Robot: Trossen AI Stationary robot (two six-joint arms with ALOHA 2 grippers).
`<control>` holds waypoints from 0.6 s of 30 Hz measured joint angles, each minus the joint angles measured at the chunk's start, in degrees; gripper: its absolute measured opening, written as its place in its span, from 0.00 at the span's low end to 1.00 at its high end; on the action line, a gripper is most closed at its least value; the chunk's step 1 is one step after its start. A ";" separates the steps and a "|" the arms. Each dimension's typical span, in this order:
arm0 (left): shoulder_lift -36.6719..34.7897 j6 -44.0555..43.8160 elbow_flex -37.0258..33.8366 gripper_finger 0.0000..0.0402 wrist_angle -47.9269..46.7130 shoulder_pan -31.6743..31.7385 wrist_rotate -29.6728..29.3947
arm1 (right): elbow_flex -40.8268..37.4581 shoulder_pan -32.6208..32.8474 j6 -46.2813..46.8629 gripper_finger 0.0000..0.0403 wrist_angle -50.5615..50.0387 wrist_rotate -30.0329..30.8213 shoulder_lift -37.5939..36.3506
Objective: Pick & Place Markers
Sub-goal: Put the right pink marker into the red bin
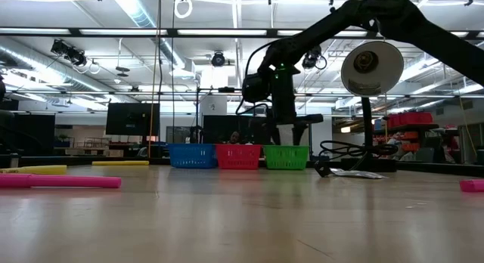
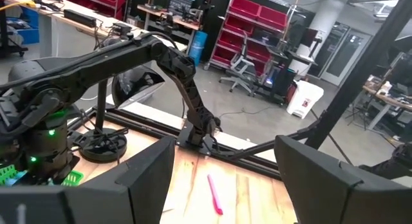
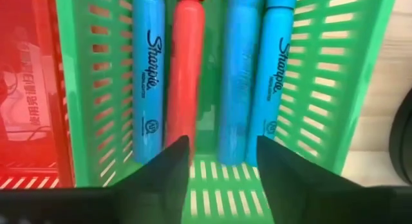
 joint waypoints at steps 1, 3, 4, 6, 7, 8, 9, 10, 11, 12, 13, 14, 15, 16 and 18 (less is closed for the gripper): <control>0.00 0.00 0.00 0.69 0.00 0.00 0.02 | 0.00 0.00 0.00 0.46 0.02 0.00 0.00; 0.00 0.00 0.00 0.69 -0.02 0.02 0.01 | 0.02 0.00 -0.02 0.51 0.17 0.02 0.00; 0.00 0.00 0.00 0.69 -0.02 0.02 0.00 | 0.02 0.00 -0.02 0.52 0.27 0.01 0.00; 0.00 0.00 0.00 0.69 -0.02 0.02 0.00 | 0.02 0.01 -0.02 0.55 0.65 0.00 0.00; 0.00 0.00 0.00 0.69 -0.02 0.01 0.01 | 0.02 0.02 -0.04 0.56 0.90 -0.04 0.00; 0.00 -0.02 0.00 0.69 -0.02 0.01 0.00 | 0.02 0.02 -0.07 0.57 1.04 -0.10 0.00; 0.00 -0.02 0.00 0.69 -0.02 0.01 0.02 | 0.02 0.02 -0.16 0.58 1.10 -0.14 0.00; 0.00 -0.03 0.00 0.69 -0.02 0.00 0.02 | 0.02 0.02 -0.20 0.58 1.25 -0.25 -0.02; 0.00 -0.09 0.00 0.69 -0.02 0.00 0.02 | 0.02 0.02 -0.17 0.59 1.56 -0.56 -0.02; -0.01 -0.11 0.00 0.69 -0.02 0.00 0.02 | 0.04 0.02 -0.17 0.59 1.80 -0.96 -0.02; -0.02 -0.13 0.00 0.69 -0.02 0.00 0.00 | 0.09 0.02 -0.31 0.59 1.81 -1.74 -0.02; 0.00 -0.15 0.00 0.69 -0.02 0.00 0.00 | 0.26 0.07 -0.74 0.58 1.71 -2.29 -0.08; 0.00 -0.15 0.00 0.69 -0.02 0.00 0.00 | 0.33 0.16 -1.14 0.58 1.76 -2.75 -0.32; 0.00 -0.13 0.00 0.69 -0.02 0.00 0.00 | 0.56 0.32 -1.39 0.58 1.71 -2.93 -0.64; 0.00 -0.13 0.00 0.69 -0.04 0.00 0.02 | 0.87 0.72 -1.78 0.57 1.86 -1.98 -1.70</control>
